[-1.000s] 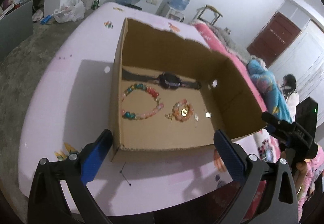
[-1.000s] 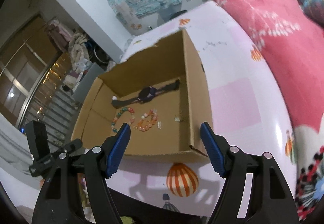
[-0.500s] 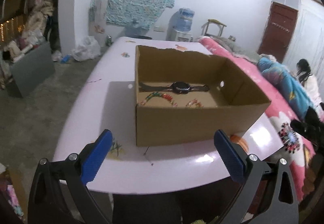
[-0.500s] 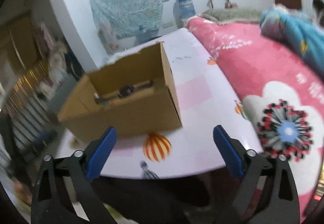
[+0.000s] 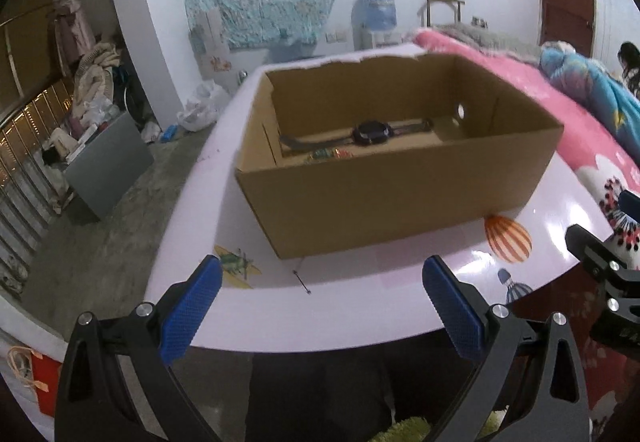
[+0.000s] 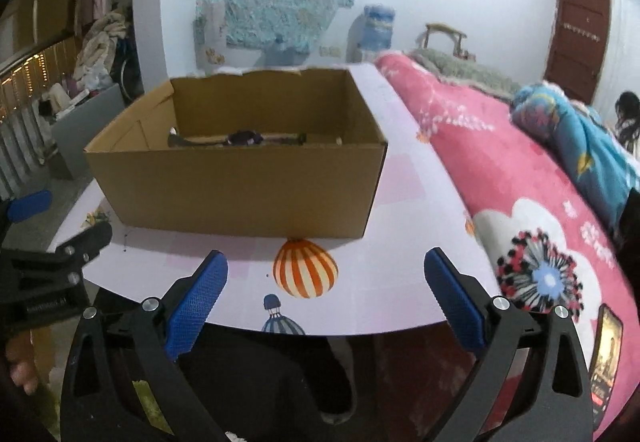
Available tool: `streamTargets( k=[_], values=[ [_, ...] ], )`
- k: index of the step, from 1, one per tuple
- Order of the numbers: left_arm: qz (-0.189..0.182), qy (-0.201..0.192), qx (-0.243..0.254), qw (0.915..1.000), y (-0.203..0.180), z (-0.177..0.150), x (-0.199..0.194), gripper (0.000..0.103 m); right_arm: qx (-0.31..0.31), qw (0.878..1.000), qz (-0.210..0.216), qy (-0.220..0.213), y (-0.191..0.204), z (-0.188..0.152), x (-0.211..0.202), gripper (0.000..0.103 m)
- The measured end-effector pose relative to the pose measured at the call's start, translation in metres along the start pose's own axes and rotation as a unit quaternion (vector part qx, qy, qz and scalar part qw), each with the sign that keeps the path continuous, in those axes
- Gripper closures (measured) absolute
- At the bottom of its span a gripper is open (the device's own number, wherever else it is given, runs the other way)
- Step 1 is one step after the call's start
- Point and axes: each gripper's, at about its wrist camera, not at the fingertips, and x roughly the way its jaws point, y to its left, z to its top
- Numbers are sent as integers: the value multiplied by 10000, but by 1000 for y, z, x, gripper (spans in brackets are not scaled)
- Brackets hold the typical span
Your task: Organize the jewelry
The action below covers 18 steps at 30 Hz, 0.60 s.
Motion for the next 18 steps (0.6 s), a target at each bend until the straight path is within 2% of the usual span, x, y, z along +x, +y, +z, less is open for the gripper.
streamTargets(
  k=[6,18],
  values=[
    [19,283,79,9996,-14,-4,9,5,185,9986,188,449,1,-3,14,8],
    [-124,591,-538,9967,-2,-2,21,5,198,9979,280,549,9,2,16,8]
  ],
)
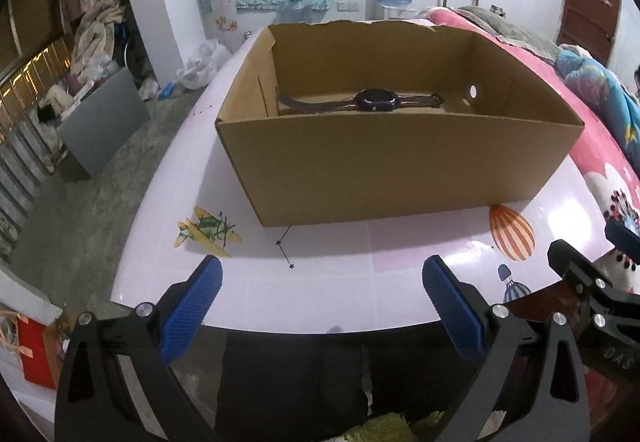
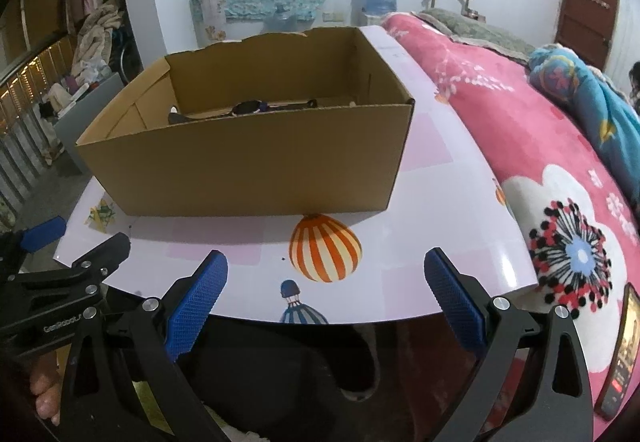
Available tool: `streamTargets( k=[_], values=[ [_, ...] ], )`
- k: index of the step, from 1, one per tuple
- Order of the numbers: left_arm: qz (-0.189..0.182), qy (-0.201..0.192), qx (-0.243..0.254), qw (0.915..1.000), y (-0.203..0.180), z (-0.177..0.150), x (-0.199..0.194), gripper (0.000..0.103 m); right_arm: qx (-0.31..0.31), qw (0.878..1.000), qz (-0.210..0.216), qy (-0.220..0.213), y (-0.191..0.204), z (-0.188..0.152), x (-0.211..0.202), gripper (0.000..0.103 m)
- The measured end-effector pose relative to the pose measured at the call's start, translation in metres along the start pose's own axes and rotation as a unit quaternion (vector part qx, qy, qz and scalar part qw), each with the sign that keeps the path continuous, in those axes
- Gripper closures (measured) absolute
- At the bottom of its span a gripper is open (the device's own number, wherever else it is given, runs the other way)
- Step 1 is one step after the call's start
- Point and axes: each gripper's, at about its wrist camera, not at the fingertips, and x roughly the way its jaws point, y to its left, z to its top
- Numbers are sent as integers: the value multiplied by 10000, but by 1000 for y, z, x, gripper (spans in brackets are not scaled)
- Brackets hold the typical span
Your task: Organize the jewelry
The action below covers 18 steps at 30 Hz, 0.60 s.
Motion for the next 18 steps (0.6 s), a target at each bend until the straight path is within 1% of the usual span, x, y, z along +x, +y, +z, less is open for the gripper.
streamTargets(
  k=[11,18],
  values=[
    [-49,102,-258,9996,7,0,5,5,-10,9999,83,58,8,7,1,8],
    [-137,144,-352,9992,9,2,6,5,-6,9999,49,150,8,7,5,8]
  ],
)
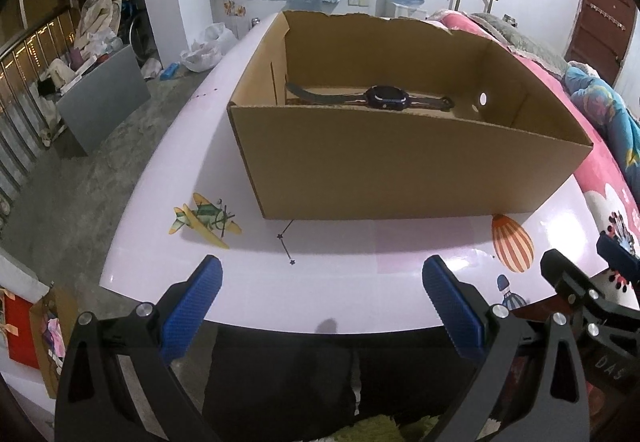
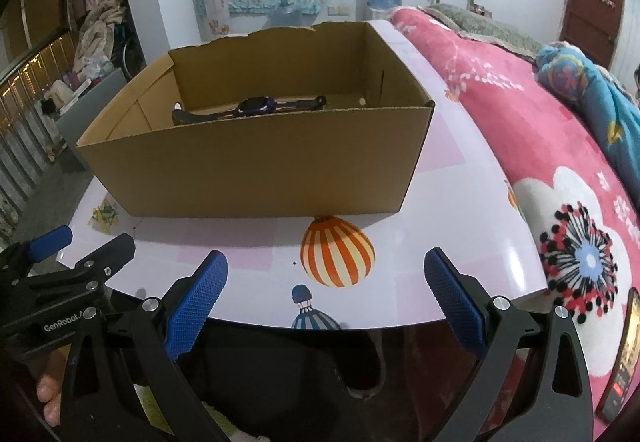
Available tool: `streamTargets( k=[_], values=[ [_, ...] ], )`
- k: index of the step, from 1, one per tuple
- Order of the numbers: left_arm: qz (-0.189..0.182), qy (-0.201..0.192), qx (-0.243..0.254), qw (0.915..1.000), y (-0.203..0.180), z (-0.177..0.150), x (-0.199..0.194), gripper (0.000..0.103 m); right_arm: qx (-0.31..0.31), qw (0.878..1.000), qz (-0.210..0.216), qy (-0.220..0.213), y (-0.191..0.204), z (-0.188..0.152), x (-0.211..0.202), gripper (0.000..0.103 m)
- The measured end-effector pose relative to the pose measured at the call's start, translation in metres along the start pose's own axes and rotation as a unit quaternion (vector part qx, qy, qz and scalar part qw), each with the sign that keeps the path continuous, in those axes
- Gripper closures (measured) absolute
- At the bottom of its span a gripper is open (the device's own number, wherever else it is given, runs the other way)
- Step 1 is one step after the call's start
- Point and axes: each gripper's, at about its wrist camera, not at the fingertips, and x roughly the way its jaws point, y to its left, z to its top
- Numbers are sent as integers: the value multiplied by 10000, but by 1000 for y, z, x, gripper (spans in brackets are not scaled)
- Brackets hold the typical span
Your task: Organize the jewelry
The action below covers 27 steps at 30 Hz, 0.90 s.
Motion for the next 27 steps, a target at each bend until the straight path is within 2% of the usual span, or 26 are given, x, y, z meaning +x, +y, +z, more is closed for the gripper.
streamTargets(
  k=[27],
  values=[
    [27,70,-43,10000,1,0,3,5,42,10000,28,-1,-4,2,-1,8]
  ],
)
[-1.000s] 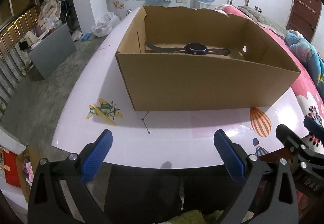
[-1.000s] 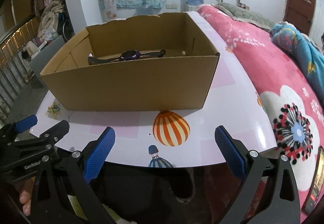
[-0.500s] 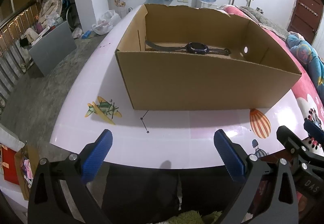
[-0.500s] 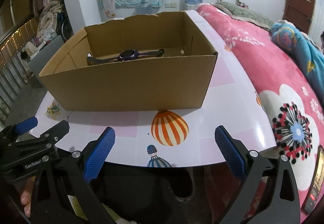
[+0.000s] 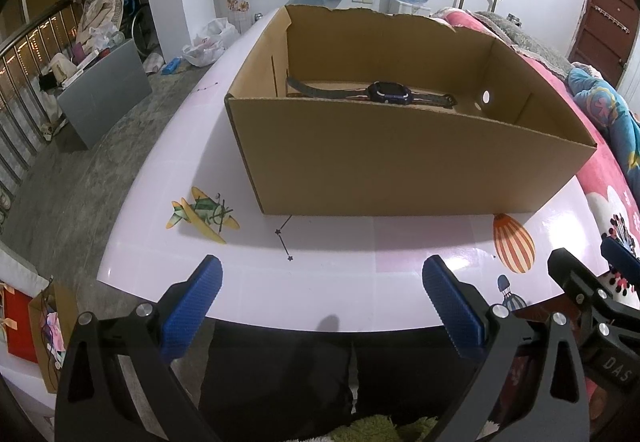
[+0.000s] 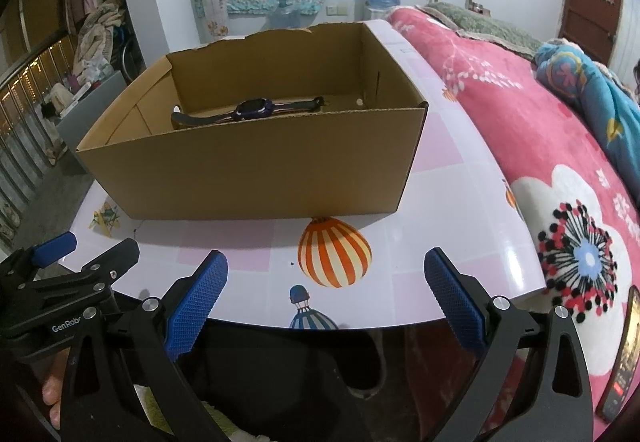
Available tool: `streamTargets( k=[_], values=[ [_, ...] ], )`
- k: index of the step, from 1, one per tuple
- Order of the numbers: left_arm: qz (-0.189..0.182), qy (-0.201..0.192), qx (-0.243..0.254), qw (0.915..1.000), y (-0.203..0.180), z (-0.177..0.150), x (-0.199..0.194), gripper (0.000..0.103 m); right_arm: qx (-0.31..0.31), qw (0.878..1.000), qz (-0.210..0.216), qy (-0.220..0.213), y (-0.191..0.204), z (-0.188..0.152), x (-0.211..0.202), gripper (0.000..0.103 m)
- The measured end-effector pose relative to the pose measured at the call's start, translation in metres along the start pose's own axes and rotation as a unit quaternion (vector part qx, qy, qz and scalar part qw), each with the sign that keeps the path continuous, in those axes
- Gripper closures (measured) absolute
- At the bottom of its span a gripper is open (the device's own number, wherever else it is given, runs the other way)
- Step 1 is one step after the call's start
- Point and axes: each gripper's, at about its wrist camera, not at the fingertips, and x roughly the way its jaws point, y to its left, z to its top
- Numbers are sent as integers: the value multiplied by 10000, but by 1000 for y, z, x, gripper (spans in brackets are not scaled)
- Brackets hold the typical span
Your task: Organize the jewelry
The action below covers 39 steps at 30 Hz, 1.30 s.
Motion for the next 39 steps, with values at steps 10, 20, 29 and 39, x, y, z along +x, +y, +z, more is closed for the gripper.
streamTargets(
  k=[10,20,29,39],
  values=[
    [-2,0,-1,10000,1,0,0,5,-33,10000,43,11,1,1,0,8],
    [1,4,-16,10000,0,-1,1,5,-49,10000,61,28,3,2,0,8],
    [20,18,-79,10000,-1,-2,2,5,-46,10000,57,33,4,2,0,8],
    [32,41,-104,9999,-1,-2,2,5,-40,10000,63,45,6,1,1,8]
  ],
)
